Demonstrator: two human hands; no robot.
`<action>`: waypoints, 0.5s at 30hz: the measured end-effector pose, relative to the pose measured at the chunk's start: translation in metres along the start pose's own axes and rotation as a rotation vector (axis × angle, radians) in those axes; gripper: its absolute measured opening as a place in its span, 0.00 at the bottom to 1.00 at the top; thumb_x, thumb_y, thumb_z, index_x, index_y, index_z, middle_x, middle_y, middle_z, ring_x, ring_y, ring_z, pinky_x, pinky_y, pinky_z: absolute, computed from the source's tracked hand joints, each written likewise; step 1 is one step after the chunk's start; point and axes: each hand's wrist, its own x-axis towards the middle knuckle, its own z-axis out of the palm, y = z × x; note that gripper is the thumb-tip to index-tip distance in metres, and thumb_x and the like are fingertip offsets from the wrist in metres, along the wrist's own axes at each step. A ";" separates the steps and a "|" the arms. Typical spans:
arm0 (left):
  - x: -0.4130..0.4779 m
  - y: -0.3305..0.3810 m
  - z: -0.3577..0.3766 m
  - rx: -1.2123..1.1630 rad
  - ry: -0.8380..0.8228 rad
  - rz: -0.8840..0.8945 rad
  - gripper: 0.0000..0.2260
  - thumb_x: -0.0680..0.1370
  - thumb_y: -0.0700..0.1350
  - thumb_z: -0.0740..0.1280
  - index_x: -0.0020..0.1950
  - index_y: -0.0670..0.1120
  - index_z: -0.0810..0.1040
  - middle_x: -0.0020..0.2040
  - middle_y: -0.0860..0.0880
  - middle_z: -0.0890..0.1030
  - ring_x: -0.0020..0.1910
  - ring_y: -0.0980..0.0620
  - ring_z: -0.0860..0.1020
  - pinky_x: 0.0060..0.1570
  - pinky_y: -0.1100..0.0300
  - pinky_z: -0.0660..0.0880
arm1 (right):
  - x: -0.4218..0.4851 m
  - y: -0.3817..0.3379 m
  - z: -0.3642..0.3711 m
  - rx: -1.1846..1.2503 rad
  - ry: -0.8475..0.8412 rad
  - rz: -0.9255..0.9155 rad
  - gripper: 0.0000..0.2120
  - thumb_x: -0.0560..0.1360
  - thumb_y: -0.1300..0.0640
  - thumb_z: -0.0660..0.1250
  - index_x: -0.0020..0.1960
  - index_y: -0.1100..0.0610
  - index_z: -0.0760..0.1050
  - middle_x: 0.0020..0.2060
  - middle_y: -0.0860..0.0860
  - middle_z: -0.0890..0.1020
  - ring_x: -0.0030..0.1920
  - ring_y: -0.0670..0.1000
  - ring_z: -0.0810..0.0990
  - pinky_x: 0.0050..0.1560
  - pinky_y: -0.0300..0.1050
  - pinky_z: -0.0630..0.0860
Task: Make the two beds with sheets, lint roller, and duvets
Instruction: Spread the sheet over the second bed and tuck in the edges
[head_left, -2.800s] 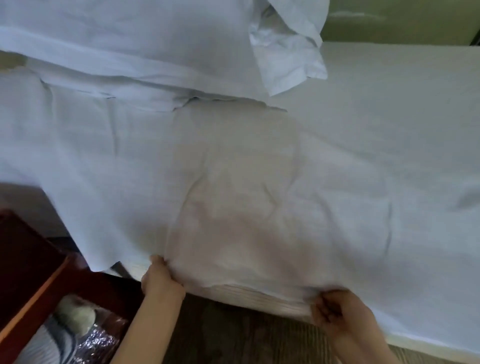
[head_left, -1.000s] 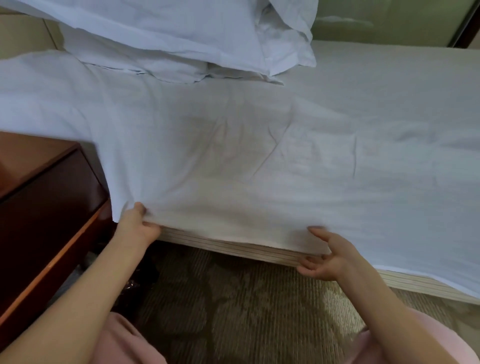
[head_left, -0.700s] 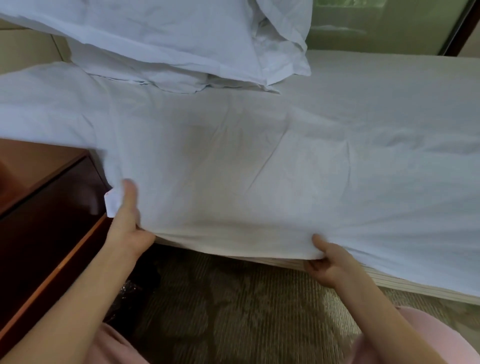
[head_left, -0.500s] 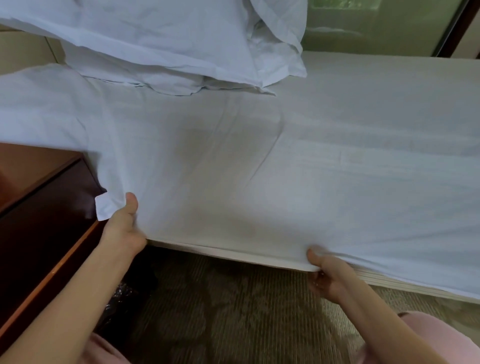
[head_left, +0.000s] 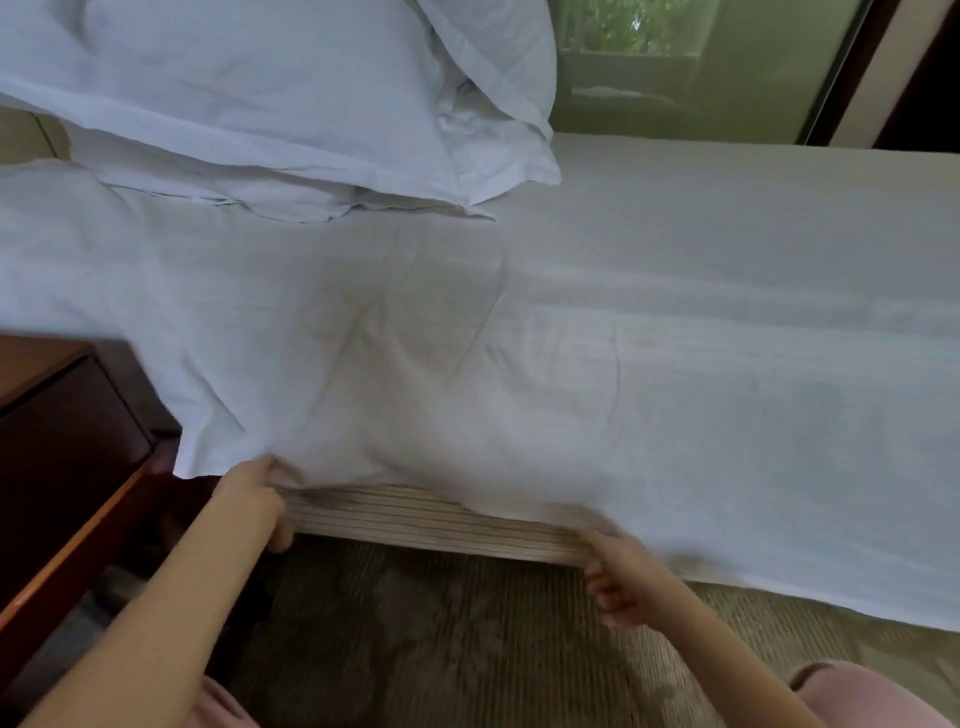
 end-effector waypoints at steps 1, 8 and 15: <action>-0.006 -0.006 0.002 -0.007 0.031 -0.070 0.25 0.71 0.46 0.74 0.66 0.47 0.70 0.68 0.47 0.68 0.66 0.46 0.68 0.64 0.51 0.69 | -0.002 -0.002 -0.006 -0.125 0.020 -0.074 0.19 0.78 0.47 0.62 0.36 0.59 0.71 0.22 0.52 0.73 0.20 0.49 0.70 0.24 0.39 0.68; -0.036 -0.021 0.021 0.089 -0.585 -0.046 0.10 0.81 0.43 0.60 0.50 0.36 0.73 0.47 0.41 0.77 0.49 0.47 0.77 0.51 0.54 0.73 | -0.013 -0.039 -0.032 0.641 -0.239 -0.139 0.05 0.79 0.65 0.59 0.50 0.62 0.73 0.40 0.59 0.84 0.29 0.51 0.83 0.30 0.44 0.80; -0.034 -0.023 0.026 0.117 -0.657 -0.162 0.27 0.81 0.49 0.59 0.73 0.34 0.58 0.68 0.34 0.68 0.66 0.36 0.69 0.64 0.42 0.65 | 0.007 -0.051 -0.035 0.830 -0.188 -0.057 0.09 0.75 0.72 0.55 0.40 0.62 0.68 0.60 0.70 0.73 0.53 0.70 0.77 0.50 0.60 0.79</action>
